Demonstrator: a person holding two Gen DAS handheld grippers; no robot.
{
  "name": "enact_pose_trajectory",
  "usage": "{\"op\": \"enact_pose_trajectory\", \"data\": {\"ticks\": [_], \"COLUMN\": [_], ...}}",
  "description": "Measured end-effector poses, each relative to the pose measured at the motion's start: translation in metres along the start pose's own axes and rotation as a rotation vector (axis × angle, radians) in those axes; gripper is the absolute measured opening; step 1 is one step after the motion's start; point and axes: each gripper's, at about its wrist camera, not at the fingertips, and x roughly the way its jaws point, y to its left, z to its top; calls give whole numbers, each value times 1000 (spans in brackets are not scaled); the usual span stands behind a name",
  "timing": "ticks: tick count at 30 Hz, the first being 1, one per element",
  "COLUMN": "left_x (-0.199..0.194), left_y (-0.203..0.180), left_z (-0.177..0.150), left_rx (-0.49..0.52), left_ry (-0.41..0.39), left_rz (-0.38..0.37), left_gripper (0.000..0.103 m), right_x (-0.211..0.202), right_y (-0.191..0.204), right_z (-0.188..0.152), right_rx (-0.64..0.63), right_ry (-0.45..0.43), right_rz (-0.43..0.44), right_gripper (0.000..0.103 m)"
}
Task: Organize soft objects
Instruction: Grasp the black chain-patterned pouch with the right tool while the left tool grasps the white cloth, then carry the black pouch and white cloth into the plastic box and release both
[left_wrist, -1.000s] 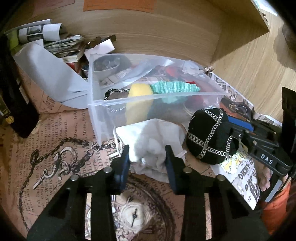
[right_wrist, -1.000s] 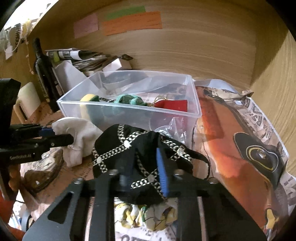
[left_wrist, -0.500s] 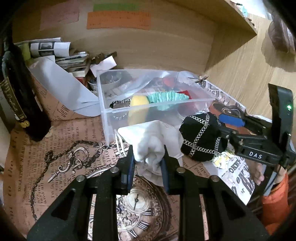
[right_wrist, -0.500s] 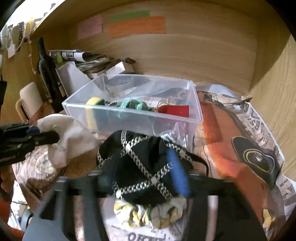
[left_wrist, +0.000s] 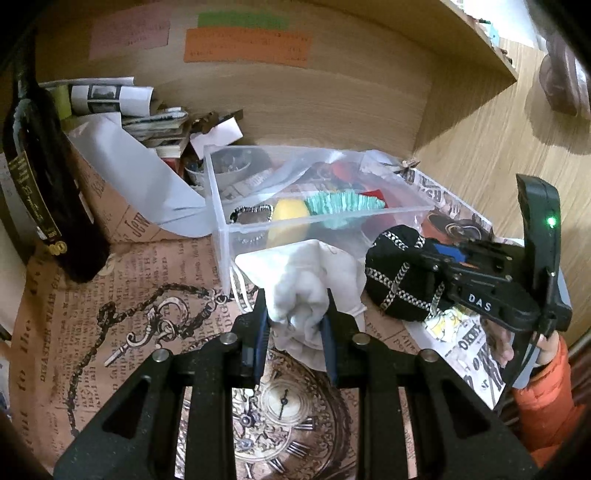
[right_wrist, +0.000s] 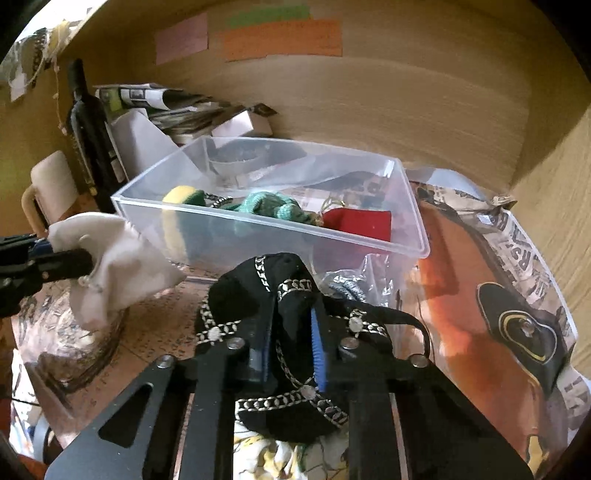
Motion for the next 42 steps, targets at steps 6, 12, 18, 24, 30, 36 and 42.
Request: {"op": "enact_pose_trajectory", "data": {"ticks": [6,12,18,24,30,36,42], "left_x": [-15,-32,-41,-40,-24,10,50], "left_y": [-3,-7,-11,-9,-3,8,11], "left_z": [10,30,55,79,103,119,123], "left_rx": [8,18,34,35,22,2,11], "left_ry": [-51,-123,-193,-243,-257,-207,-145], "left_rz": [1,8,22,50,87,106,146], "left_gripper": [25,25,25,25,25,25,25], "right_x": [-26,-62,-86,-90,-72,-43,-10], "right_y": [6,4,-3,-12,-21,-18,-12], "right_z": [4,20,43,67,87,100,105], "right_rx": [-13,-8,8,32,69,68,53], "right_ry": [-61,-164,-277,-356,-373,-333,-266], "right_rz": [17,37,17,-6,-12,2,16], "right_gripper": [12,12,12,12,12,12,12]}}
